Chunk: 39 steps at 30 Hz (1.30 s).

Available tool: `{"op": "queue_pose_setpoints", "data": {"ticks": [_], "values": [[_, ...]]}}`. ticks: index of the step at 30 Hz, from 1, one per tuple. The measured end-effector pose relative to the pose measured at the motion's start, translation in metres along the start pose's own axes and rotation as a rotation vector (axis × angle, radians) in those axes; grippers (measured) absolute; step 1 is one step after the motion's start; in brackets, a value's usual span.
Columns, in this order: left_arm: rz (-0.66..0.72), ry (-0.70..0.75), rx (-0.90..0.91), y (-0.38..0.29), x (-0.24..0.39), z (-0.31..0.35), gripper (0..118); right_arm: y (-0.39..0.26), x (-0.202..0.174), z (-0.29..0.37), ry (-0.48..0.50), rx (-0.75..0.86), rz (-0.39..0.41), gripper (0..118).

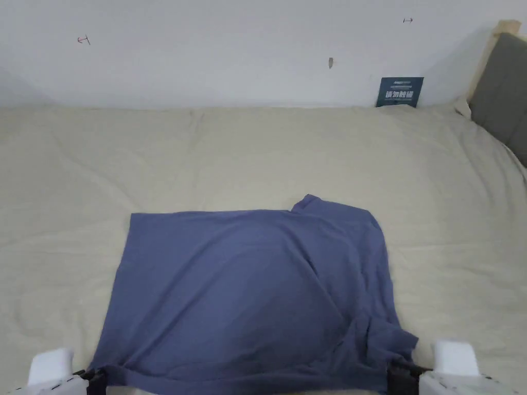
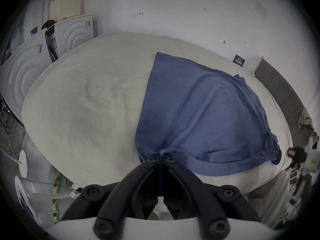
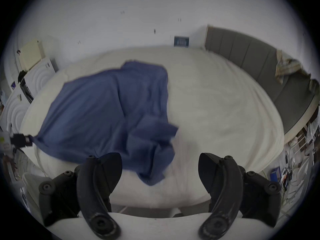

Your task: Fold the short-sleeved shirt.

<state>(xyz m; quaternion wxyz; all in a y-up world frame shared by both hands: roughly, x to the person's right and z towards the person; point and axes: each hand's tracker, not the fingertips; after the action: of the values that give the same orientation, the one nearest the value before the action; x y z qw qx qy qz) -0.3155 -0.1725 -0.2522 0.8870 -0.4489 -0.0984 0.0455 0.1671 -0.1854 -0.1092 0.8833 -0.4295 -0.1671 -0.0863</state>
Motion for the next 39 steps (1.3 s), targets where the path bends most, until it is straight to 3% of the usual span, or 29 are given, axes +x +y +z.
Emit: {"op": "queue_pose_setpoints", "data": {"ticks": [6,8,9,11,12,19,26,32,39], "values": [[-0.007,-0.001,0.013,0.008,0.003,0.002,3,-0.011,0.002,-0.032,0.033,-0.046,-0.051,91],[-0.007,-0.016,0.002,0.008,0.005,0.002,3,-0.010,0.001,-0.039,0.035,-0.048,-0.058,79],[-0.011,-0.016,-0.002,0.009,0.006,0.002,3,-0.010,0.003,-0.042,0.039,-0.049,-0.057,68],[-0.018,-0.009,-0.006,0.010,0.006,0.000,3,-0.010,0.002,-0.047,0.030,-0.058,-0.049,12],[-0.014,-0.015,-0.010,0.010,0.007,0.000,3,-0.010,0.003,-0.050,0.037,-0.056,-0.048,4],[0.024,-0.023,0.007,0.023,0.009,0.004,3,0.007,0.009,-0.024,0.068,0.048,-0.040,0],[0.031,-0.032,0.069,0.069,0.012,0.001,3,0.082,-0.004,-0.002,0.081,0.192,-0.001,0],[0.019,0.011,0.110,0.122,0.010,-0.033,3,0.137,-0.010,-0.040,0.066,0.208,-0.016,0],[0.003,0.046,0.026,0.159,0.009,-0.105,3,0.174,-0.016,-0.116,0.053,0.103,-0.035,0]]}}
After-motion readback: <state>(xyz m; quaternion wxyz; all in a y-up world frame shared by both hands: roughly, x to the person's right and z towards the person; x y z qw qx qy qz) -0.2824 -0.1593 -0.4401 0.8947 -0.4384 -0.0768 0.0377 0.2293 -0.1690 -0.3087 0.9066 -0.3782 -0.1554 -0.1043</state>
